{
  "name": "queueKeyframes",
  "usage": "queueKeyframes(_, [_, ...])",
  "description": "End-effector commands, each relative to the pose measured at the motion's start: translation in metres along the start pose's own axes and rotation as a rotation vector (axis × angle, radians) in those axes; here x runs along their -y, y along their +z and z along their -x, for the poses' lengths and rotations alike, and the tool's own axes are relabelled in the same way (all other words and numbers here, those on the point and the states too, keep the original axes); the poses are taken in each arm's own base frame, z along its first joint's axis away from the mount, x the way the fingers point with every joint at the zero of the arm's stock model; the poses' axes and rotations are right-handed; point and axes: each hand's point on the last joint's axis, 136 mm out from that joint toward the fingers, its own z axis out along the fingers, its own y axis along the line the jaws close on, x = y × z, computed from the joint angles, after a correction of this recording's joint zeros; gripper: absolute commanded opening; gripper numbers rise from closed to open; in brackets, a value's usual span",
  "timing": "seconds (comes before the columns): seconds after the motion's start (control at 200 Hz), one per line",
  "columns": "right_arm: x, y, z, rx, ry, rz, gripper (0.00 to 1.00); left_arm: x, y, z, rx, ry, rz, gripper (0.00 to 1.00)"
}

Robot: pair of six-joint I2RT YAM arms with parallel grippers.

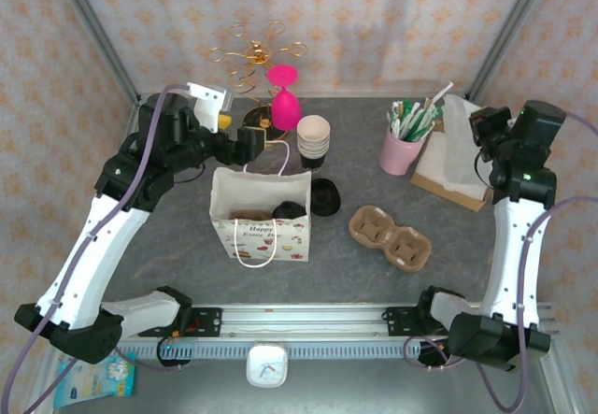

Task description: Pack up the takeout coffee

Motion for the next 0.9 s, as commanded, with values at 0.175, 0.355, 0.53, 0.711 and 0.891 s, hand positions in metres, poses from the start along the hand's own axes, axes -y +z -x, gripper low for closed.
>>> queueKeyframes(0.175, [-0.09,-0.028,-0.053,-0.212,-0.197,0.207,0.0,0.033,-0.026,0.042,0.159,0.167,-0.114,0.93])
queueKeyframes(0.355, [-0.137,-0.028,-0.106,-0.374,-0.271,0.33,0.0,0.038,-0.03,0.057,0.197,0.271,-0.11,0.94])
queueKeyframes(0.53, [-0.175,-0.032,-0.164,-0.531,-0.314,0.433,0.0,0.069,-0.018,0.067,0.183,0.381,-0.19,0.93])
queueKeyframes(0.711, [-0.205,-0.043,-0.205,-0.653,-0.363,0.536,0.0,0.088,0.008,0.062,0.127,0.463,-0.211,0.93])
queueKeyframes(0.891, [-0.216,-0.059,-0.217,-0.735,-0.374,0.617,0.0,0.086,0.019,0.058,0.096,0.521,-0.202,0.94])
